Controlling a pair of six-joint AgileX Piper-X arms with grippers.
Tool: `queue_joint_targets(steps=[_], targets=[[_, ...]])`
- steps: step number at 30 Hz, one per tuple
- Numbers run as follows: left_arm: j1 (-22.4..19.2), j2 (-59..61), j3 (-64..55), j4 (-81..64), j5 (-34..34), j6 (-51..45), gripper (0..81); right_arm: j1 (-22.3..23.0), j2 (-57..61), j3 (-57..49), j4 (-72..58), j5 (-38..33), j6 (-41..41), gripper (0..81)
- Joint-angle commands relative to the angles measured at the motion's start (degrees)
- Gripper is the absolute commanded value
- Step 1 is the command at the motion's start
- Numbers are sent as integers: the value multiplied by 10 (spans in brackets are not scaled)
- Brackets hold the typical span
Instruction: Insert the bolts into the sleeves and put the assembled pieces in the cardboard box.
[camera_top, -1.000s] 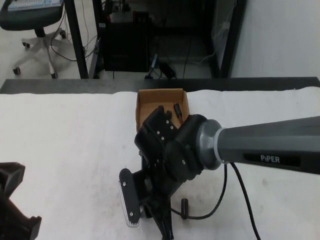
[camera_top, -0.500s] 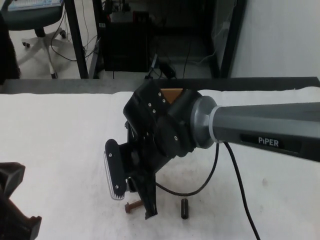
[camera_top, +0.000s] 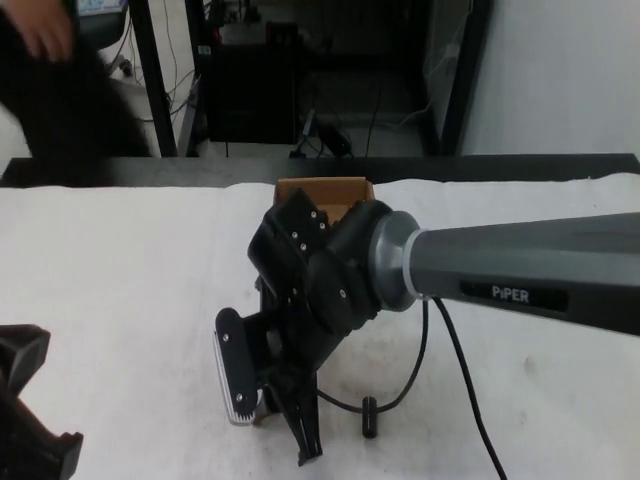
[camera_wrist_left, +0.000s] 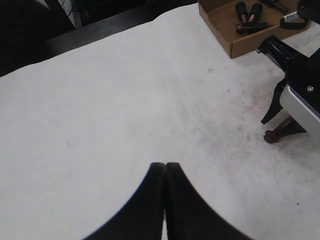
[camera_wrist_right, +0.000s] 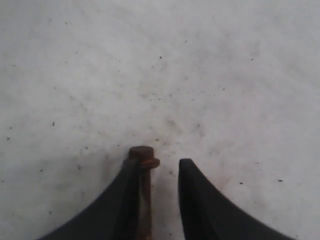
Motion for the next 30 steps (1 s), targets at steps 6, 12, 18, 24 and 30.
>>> queue_joint_targets(steps=[6, 12, 18, 24, 30], targets=[[2, -3, -1, -2, -2, 0, 2, -2, -1, -1, 8, -5, 6, 256], [2, -3, -1, -2, -2, 0, 2, -3, 1, -1, 9, -5, 14, 256], [2, -3, -1, -2, -2, 0, 2, -8, 9, -1, 16, -5, 14, 256], [2, -3, -1, -2, -2, 0, 2, -8, 12, -1, 14, -6, 14, 256], [2, -3, -1, -2, -2, 0, 2, -8, 12, -1, 14, -16, 14, 251]])
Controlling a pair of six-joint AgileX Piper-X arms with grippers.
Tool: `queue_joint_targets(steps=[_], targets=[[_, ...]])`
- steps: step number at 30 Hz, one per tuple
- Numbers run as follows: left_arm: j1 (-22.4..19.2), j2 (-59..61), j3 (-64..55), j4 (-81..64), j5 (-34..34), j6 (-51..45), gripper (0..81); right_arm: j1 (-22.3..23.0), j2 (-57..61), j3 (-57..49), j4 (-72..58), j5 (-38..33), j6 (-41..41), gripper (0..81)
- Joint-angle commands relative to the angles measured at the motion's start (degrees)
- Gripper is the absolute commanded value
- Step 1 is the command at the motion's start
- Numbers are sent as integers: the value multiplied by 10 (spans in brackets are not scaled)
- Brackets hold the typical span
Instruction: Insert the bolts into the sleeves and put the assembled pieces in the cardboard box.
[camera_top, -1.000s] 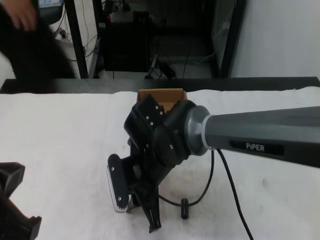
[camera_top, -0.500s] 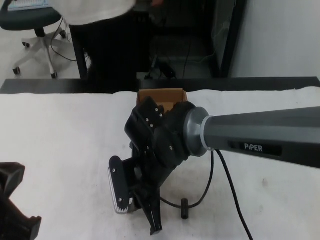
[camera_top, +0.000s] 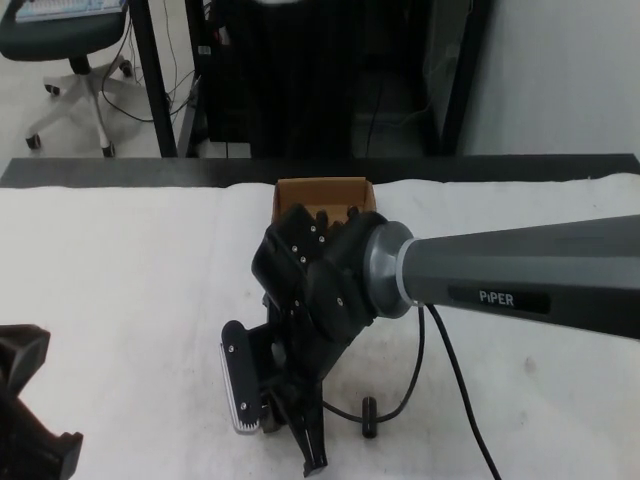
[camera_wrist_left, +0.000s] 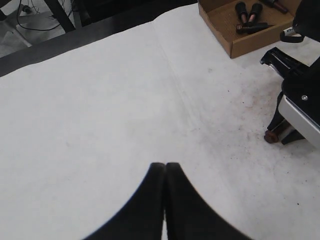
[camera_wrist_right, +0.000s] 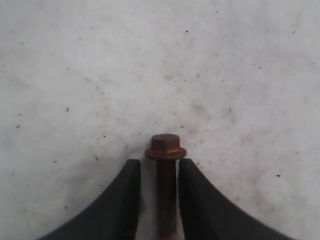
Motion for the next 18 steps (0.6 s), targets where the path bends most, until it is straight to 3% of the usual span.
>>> queue_joint_targets(steps=[1, 15, 18], targets=[[2, -3, -1, -2, -2, 0, 2, -4, -2, -3, 2, -22, 3, 244], [2, -3, -1, -2, -2, 0, 2, -4, -2, -3, 7, -17, 5, 224], [2, -3, -1, -2, -2, 0, 2, -4, 0, -3, 7, -17, 16, 179]])
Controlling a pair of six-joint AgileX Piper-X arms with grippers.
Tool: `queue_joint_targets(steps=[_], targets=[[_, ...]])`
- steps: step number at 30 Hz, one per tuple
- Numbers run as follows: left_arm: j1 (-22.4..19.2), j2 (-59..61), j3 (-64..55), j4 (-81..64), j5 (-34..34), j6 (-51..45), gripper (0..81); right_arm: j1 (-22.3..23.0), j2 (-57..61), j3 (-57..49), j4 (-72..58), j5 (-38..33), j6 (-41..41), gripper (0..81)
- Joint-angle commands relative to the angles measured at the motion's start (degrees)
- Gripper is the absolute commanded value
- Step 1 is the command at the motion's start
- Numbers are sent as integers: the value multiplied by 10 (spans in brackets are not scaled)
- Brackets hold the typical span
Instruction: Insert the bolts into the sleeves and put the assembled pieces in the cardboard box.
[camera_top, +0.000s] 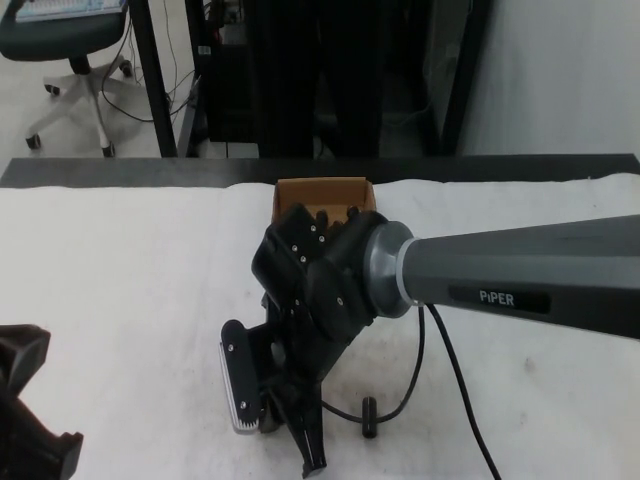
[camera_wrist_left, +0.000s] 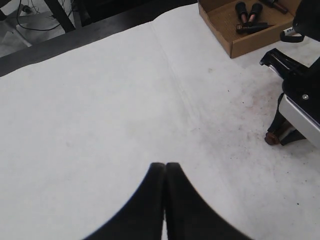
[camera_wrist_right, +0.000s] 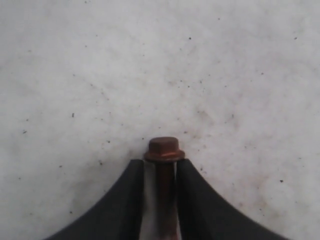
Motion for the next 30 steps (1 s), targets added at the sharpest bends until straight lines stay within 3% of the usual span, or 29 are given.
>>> queue_joint_targets(steps=[1, 13, 17, 20, 24, 30], targets=[[2, -3, -1, -2, -2, 0, 2, -4, 2, -3, 7, -5, 15, 159], [2, -3, -1, -2, -2, 0, 2, 10, 30, -3, 5, 27, 22, 141], [2, -3, -1, -2, -2, 0, 2, 20, 22, -9, -22, 112, 58, 13], [2, -3, -1, -5, 0, 0, 2, 20, -2, -20, -42, 136, 95, 8], [2, -3, -1, -12, 59, 0, 2, 16, -58, -33, -78, 164, 144, 8], [2, -3, -1, -13, 168, -4, 2, -18, -170, -33, -117, 284, 277, 8]])
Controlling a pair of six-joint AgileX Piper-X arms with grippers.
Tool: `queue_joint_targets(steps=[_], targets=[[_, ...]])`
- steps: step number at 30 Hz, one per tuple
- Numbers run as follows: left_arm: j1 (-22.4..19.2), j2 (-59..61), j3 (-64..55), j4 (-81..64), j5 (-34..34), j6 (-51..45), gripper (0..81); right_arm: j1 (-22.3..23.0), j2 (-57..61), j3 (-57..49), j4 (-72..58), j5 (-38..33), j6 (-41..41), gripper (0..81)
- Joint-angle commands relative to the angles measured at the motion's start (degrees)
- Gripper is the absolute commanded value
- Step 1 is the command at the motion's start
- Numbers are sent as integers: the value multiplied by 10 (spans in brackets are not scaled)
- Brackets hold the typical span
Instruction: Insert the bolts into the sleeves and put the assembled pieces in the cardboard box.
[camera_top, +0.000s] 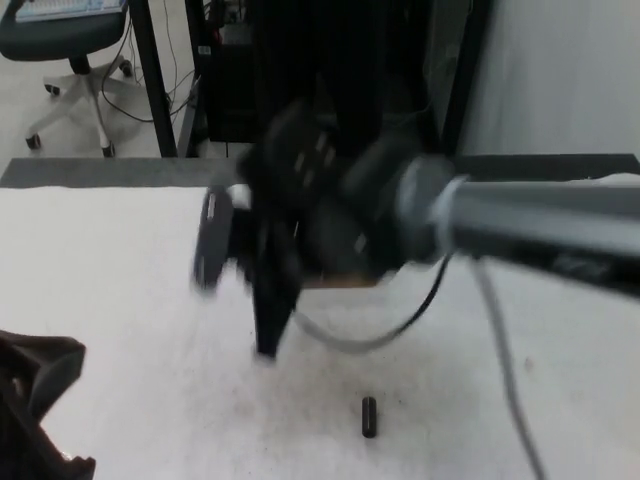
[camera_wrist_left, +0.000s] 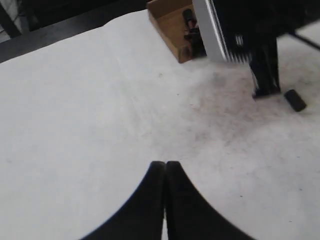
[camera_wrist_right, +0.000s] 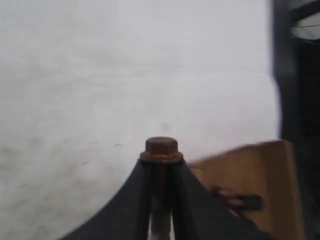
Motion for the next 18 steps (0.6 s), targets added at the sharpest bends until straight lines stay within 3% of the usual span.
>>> queue_joint_targets(steps=[1, 7, 14, 18], targets=[[2, -2, -1, -8, 19, -5, 2, -30, -71, -8, -5, 64, 79, 8], [2, 54, -1, -93, 209, -118, 2, -126, -182, -8, 113, 85, 247, 8], [-9, 242, -18, -233, 256, -204, 3, -247, -259, -6, 298, 85, 272, 8], [-47, 382, -69, -247, 254, -227, 77, -312, -265, -6, 375, 83, 271, 8]])
